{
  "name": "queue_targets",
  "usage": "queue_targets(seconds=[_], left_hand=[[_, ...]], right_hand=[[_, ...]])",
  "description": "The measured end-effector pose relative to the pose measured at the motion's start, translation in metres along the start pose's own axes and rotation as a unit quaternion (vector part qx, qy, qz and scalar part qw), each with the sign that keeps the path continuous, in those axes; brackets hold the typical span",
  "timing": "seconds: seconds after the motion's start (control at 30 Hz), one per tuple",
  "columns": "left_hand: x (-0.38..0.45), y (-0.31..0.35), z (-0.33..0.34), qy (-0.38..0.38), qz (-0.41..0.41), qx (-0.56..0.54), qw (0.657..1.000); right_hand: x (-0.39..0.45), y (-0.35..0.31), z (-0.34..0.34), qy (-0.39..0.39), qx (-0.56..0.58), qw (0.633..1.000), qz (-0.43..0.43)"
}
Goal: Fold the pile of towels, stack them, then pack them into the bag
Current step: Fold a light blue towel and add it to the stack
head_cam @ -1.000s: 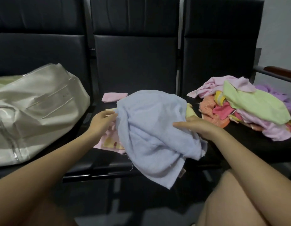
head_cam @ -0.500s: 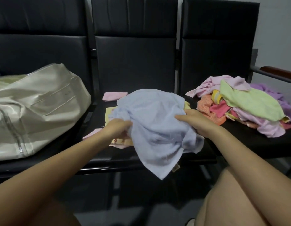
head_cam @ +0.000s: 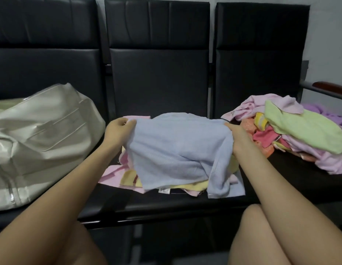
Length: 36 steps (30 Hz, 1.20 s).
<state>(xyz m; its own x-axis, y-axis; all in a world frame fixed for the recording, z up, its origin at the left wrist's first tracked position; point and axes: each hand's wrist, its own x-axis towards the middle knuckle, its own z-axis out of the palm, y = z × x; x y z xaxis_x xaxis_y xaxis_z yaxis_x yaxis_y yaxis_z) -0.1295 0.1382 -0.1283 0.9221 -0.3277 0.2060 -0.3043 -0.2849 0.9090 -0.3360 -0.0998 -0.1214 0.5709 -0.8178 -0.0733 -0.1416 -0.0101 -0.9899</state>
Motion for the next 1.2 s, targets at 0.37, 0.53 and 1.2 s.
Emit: queue_targets(seconds=[0.37,0.53,1.2], left_hand=[[-0.012,-0.020,0.025,-0.183,-0.112,-0.053,0.975],[-0.026,-0.015,0.001,-0.176,-0.047,0.136,0.974],[-0.035,0.008,-0.016,-0.078,-0.160,-0.206,0.962]], right_hand=[[0.003,0.029,0.005,0.006,0.021,0.999,-0.033],[-0.023,0.028,-0.001,-0.093,-0.115,0.988,-0.036],[-0.017,0.009,-0.021,0.031,0.110,0.993,0.031]])
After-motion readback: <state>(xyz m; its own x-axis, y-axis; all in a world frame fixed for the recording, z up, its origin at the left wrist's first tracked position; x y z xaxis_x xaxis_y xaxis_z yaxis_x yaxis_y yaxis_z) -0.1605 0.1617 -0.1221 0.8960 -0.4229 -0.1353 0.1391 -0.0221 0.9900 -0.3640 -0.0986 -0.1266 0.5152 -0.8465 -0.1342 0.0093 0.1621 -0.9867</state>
